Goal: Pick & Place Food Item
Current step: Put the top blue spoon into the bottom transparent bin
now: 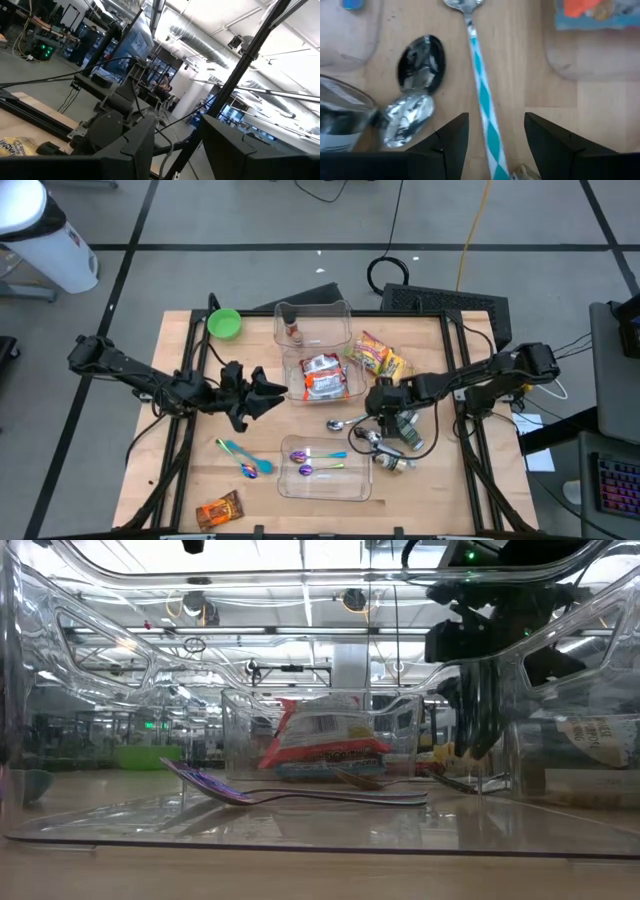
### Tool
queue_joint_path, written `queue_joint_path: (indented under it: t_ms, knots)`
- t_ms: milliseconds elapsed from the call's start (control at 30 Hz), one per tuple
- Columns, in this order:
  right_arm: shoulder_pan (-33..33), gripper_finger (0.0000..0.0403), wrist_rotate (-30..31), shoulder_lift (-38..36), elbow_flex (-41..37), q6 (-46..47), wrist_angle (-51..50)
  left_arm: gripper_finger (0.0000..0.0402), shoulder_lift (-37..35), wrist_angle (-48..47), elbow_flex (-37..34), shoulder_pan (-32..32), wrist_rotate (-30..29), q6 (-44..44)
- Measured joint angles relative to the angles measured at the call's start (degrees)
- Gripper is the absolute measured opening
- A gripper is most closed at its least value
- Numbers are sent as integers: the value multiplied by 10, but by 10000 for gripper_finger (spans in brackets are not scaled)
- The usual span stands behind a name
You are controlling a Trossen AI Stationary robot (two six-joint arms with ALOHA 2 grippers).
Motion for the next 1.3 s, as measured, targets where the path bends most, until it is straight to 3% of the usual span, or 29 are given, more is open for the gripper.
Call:
queue_joint_path:
  t_ms: [500,900,1300]
  knots:
    - [-3,187,-12,50,-1,2,25,163,0,0,0,0,0,-2]
    - [-6,143,-13,84,2,14,31,163,0,0,0,0,0,-2]
    - [-6,136,-25,106,2,14,27,163,0,0,0,0,0,-1]
